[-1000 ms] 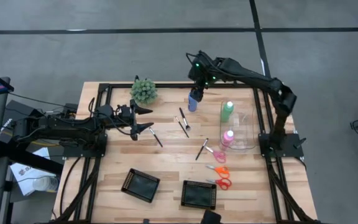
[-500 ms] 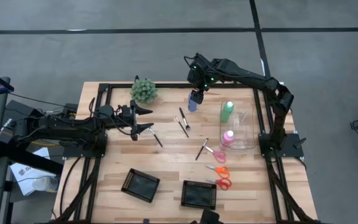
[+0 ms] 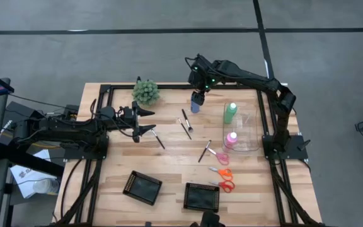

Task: Pick & Place Paint Supplies
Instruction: Put the blue paint bottle into the transparent bin

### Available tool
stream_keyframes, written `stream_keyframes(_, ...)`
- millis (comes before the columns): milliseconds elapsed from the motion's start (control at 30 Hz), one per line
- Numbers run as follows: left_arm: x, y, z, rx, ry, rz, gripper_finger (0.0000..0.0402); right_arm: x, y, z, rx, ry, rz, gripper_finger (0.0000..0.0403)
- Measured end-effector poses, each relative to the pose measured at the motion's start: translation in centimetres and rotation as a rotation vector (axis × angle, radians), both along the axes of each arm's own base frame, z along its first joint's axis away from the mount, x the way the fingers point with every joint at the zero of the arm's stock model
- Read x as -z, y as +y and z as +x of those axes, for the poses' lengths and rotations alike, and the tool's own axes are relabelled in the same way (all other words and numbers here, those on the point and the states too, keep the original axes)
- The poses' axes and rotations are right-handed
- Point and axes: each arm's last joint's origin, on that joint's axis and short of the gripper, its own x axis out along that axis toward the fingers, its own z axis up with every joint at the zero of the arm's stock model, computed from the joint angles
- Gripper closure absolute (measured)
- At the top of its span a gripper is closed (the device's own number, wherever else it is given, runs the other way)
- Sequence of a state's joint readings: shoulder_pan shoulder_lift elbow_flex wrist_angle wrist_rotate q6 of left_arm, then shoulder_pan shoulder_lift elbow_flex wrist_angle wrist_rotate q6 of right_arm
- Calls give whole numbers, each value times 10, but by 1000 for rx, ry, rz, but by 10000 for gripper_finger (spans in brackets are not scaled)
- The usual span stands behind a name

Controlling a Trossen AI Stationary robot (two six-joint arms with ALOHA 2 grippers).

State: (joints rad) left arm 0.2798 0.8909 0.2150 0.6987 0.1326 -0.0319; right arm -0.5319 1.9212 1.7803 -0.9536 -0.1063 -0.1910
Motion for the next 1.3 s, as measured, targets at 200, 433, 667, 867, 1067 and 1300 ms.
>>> stream_keyframes(200, 0, 0, 0, 0, 0, 0, 121, 11, -1, 4, -1, 34, 18, 132)
stream_keyframes(433, 0, 0, 0, 0, 2, 0, 121, 13, -1, 3, -1, 51, 28, 136)
stream_keyframes(667, 0, 0, 0, 0, 2, 0, 121, 13, 0, 3, -3, 54, 29, 192)
stream_keyframes(867, 0, 0, 0, 0, 2, 0, 121, 13, 4, 5, -16, 56, 28, 264)
stream_keyframes(1067, 0, 0, 0, 0, 3, 0, 121, 13, 9, 7, -26, 61, 17, 300)
stream_keyframes(1300, 0, 0, 0, 0, 3, 0, 121, 13, 16, 11, -30, 87, -14, 297)
